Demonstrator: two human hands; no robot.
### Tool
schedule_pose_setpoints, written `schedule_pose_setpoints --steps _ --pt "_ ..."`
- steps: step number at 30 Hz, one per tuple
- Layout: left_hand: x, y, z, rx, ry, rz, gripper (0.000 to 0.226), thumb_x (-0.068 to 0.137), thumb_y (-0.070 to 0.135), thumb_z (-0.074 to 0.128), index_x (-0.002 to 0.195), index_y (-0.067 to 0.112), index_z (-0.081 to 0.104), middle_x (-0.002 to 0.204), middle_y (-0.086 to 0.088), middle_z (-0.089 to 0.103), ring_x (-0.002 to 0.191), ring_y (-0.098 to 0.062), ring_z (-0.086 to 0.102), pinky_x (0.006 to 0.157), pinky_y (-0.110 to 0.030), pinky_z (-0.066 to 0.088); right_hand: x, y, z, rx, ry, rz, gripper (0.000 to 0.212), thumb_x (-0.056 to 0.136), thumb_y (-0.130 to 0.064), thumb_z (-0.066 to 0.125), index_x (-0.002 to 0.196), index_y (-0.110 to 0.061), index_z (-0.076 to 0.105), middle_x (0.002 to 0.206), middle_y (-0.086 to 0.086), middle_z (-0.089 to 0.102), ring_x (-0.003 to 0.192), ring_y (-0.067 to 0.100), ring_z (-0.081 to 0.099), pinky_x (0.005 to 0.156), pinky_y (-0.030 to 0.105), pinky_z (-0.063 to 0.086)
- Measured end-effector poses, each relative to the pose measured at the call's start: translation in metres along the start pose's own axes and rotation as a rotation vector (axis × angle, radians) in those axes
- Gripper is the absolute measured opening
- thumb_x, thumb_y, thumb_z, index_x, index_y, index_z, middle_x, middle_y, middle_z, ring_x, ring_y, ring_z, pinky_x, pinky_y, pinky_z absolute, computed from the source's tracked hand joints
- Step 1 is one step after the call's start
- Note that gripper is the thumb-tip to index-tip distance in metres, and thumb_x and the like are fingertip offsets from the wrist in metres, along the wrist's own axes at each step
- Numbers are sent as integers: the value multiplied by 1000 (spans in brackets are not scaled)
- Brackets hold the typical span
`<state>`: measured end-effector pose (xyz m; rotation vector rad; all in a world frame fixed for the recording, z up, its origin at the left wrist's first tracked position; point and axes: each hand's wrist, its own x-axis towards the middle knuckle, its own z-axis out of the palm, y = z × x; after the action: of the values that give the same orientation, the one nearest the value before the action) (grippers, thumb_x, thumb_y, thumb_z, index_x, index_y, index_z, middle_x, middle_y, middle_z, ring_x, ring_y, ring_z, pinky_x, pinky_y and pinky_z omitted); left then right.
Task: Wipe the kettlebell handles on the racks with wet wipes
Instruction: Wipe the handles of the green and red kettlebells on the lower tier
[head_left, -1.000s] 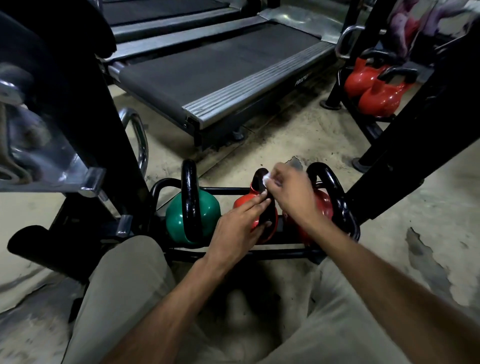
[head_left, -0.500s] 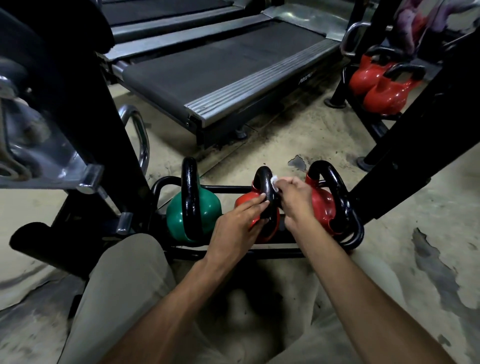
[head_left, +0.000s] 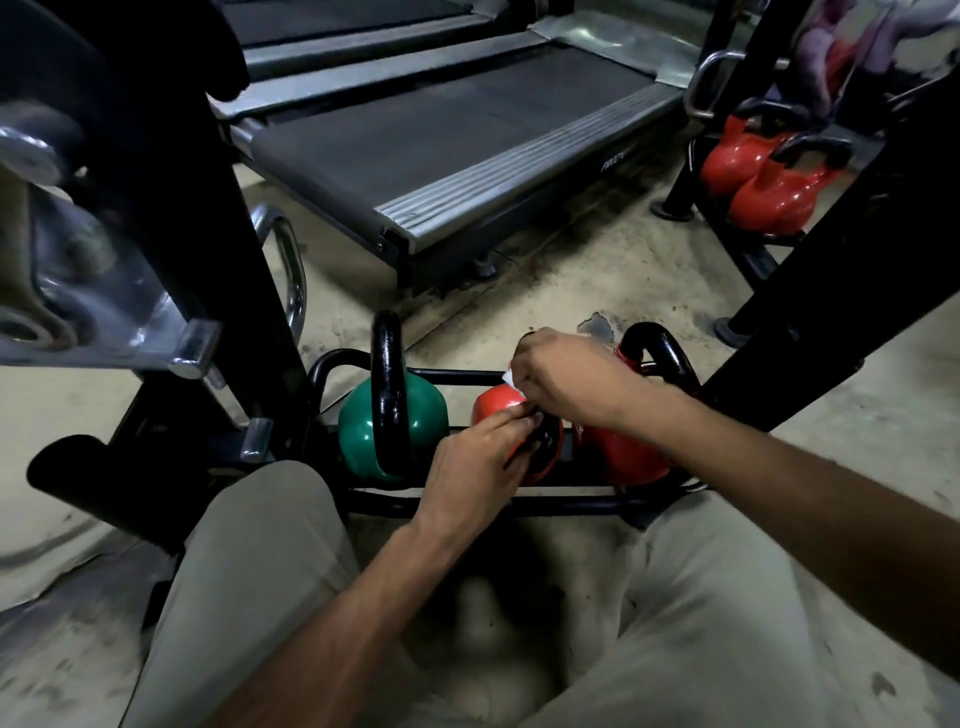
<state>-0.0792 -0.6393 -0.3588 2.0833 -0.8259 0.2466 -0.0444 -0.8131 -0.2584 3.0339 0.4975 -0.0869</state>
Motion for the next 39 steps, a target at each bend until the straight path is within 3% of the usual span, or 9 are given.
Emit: schedule_pose_setpoints --steps 5,8,13,18,21,23,29,35,39 --pt "2 -3 3 21 14 6 35 96 34 61 127 24 73 137 10 68 114 -10 71 80 -39 63 -19 -6 38 530 613 408 13 89 -21 69 97 -17 79 99 -1 73 88 15 69 78 35 56" --pt "0 -1 2 48 16 31 40 92 25 68 131 23 71 142 10 64 115 -11 70 80 -38 64 -12 -11 67 932 750 718 11 88 -19 73 96 -13 78 90 -3 78 84 13 74 82 36 60" --pt "0 3 1 56 5 40 39 96 32 66 134 24 68 145 11 62 115 -13 70 80 -40 64 4 -2 71 1825 574 1040 18 95 -2 54 103 4 70 93 20 74 76 28 70 67 33 60" --pt "0 6 0 55 11 24 38 96 31 68 133 22 70 143 10 63 119 -11 68 85 -39 63 5 10 59 2229 241 957 37 101 1 28 114 14 60 96 26 75 81 31 75 73 36 64" --pt "1 5 2 24 26 28 36 96 32 64 129 21 72 140 8 66 118 -11 69 84 -40 63 -15 -9 68 2046 312 956 38 93 5 39 122 13 62 113 31 70 81 29 69 64 30 60" --pt "0 3 2 29 10 31 38 95 30 66 131 21 71 142 9 65 119 -11 69 85 -40 63 -38 -26 73 1813 428 971 27 96 4 49 107 -1 72 98 21 74 80 25 66 68 31 54" --pt "-6 4 0 11 -33 16 57 84 19 67 140 22 63 150 9 57 127 -15 64 91 -44 62 -32 -23 58 742 684 521 10 94 -11 63 98 -15 71 97 -1 72 91 15 69 84 21 50" --pt "-14 12 -8 152 -87 81 48 93 27 67 141 22 63 155 9 52 126 -16 65 89 -41 62 26 11 6 36 82 176 20 90 -20 52 99 -14 70 104 9 67 100 34 66 71 38 51" --pt "-18 20 -10 291 -110 293 32 89 16 73 121 13 74 138 -4 67 127 -21 64 105 -34 53 -4 3 3 -24 -89 -132 31 86 -34 39 89 -21 67 96 -1 66 92 25 66 71 45 58"
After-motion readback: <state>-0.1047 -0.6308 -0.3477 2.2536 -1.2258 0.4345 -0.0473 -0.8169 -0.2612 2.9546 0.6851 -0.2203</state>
